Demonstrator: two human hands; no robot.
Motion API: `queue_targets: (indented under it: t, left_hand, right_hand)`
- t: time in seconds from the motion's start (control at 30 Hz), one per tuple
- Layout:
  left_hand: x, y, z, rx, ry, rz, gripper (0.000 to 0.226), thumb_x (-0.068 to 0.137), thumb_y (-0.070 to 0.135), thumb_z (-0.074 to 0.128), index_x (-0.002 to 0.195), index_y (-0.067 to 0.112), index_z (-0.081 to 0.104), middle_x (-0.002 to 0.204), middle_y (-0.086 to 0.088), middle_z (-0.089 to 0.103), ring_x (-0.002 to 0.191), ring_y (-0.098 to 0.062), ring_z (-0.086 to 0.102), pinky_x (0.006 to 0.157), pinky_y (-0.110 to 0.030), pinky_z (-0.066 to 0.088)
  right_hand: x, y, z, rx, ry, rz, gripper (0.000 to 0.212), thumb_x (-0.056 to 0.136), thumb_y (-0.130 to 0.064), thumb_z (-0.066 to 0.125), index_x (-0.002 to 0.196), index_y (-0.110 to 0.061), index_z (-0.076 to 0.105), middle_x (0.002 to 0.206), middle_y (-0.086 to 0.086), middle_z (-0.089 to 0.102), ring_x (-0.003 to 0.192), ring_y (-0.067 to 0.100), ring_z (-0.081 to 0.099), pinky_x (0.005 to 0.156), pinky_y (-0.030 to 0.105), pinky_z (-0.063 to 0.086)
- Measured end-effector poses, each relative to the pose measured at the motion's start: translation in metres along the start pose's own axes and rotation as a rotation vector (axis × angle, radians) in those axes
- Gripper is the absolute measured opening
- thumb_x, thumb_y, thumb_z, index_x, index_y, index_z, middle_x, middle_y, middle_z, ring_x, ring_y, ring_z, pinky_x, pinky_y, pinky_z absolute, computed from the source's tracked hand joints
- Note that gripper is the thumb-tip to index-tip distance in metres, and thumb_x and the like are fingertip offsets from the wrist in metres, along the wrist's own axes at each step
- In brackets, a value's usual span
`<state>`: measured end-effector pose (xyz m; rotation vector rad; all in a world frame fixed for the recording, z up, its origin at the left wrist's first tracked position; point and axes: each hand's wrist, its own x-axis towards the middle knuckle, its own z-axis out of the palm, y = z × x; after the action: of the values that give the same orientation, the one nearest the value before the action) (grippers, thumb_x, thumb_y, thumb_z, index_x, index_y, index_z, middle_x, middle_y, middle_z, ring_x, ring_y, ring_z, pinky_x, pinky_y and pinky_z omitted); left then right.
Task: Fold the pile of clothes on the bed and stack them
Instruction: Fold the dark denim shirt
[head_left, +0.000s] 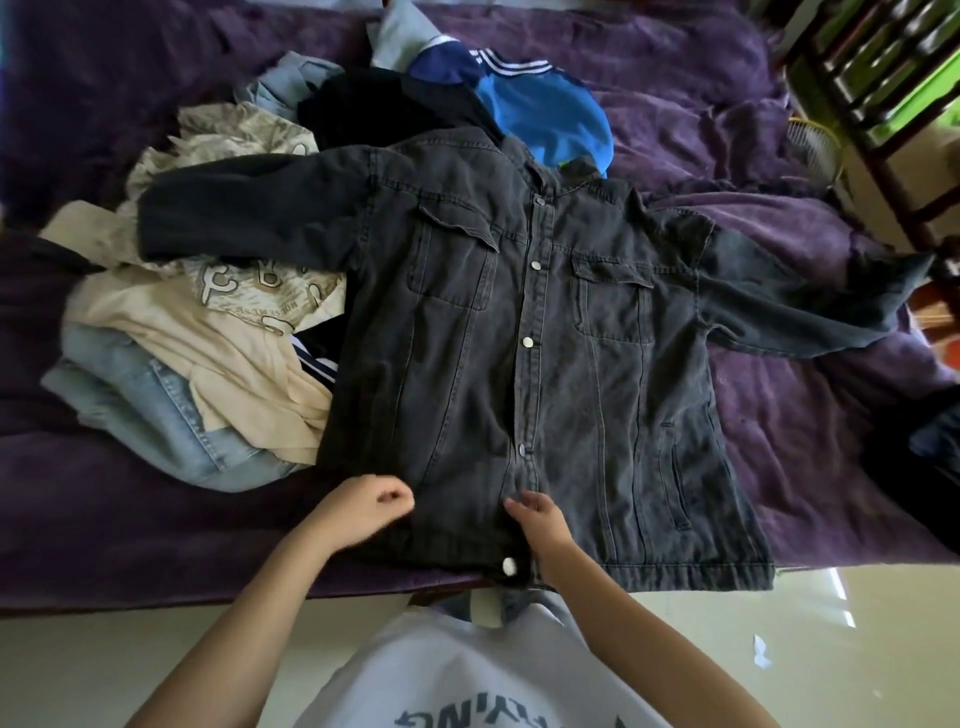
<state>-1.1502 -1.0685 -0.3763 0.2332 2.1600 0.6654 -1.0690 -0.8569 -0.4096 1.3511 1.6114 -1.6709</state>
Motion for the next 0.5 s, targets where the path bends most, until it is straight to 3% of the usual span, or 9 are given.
queue_targets:
  t: [0.07, 0.13, 0.17, 0.23, 0.33, 0.5]
  left_hand:
    - [-0.005, -0.013, 0.027, 0.506, -0.181, -0.053, 0.054, 0.092, 0.048, 0.045, 0.142, 0.028, 0.037, 0.151, -0.012, 0.025, 0.139, -0.03, 0.023, 0.106, -0.039, 0.029]
    - [-0.012, -0.023, 0.049, 0.579, -0.278, -0.104, 0.068, 0.094, 0.049, 0.042, 0.15, 0.03, 0.009, 0.157, -0.01, -0.008, 0.144, -0.031, 0.002, 0.112, -0.044, 0.019]
    - [-0.013, -0.027, 0.055, 0.556, -0.253, -0.115, 0.068, 0.095, 0.047, 0.041, 0.15, 0.031, 0.004, 0.157, -0.008, -0.014, 0.144, -0.03, -0.001, 0.113, -0.044, 0.019]
    - [-0.016, -0.031, 0.062, 0.553, -0.189, -0.116, 0.064, 0.097, 0.045, 0.038, 0.15, 0.032, 0.006, 0.157, -0.006, -0.014, 0.144, -0.029, 0.0, 0.113, -0.043, 0.02]
    - [-0.016, -0.021, 0.068, 0.613, -0.153, -0.139, 0.06, 0.098, 0.044, 0.035, 0.15, 0.026, 0.012, 0.158, -0.011, -0.004, 0.143, -0.03, 0.007, 0.112, -0.042, 0.02]
    - [0.0, 0.012, 0.059, 0.617, 0.021, -0.04, 0.043, 0.098, 0.039, 0.034, 0.136, 0.02, 0.042, 0.143, -0.004, 0.037, 0.131, -0.024, 0.032, 0.104, -0.036, 0.03]
  right_hand:
    - [0.002, 0.011, -0.012, -0.535, 0.139, -0.062, 0.04, 0.092, -0.015, 0.052, 0.13, -0.009, 0.042, 0.121, 0.013, 0.057, 0.098, 0.027, 0.059, 0.079, 0.033, 0.046]
    - [0.003, 0.021, -0.018, -0.677, 0.131, -0.044, 0.044, 0.091, -0.019, 0.05, 0.133, -0.012, 0.038, 0.13, 0.012, 0.052, 0.108, 0.03, 0.058, 0.084, 0.033, 0.047]
    - [0.005, 0.025, -0.019, -0.678, 0.115, -0.032, 0.047, 0.091, -0.02, 0.05, 0.135, -0.012, 0.037, 0.133, 0.012, 0.049, 0.111, 0.03, 0.056, 0.088, 0.034, 0.047]
    - [0.007, 0.028, -0.018, -0.709, 0.081, -0.044, 0.052, 0.089, -0.02, 0.05, 0.139, -0.013, 0.036, 0.135, 0.013, 0.047, 0.113, 0.03, 0.055, 0.089, 0.033, 0.047]
    - [0.008, 0.023, -0.019, -0.749, 0.05, -0.069, 0.054, 0.09, -0.02, 0.049, 0.141, -0.015, 0.034, 0.133, 0.014, 0.047, 0.112, 0.031, 0.055, 0.077, 0.028, 0.044]
    - [0.016, 0.005, -0.038, -0.787, 0.061, -0.103, 0.041, 0.09, -0.021, 0.049, 0.13, -0.011, 0.045, 0.13, 0.016, 0.05, 0.113, 0.031, 0.053, 0.091, 0.032, 0.044]
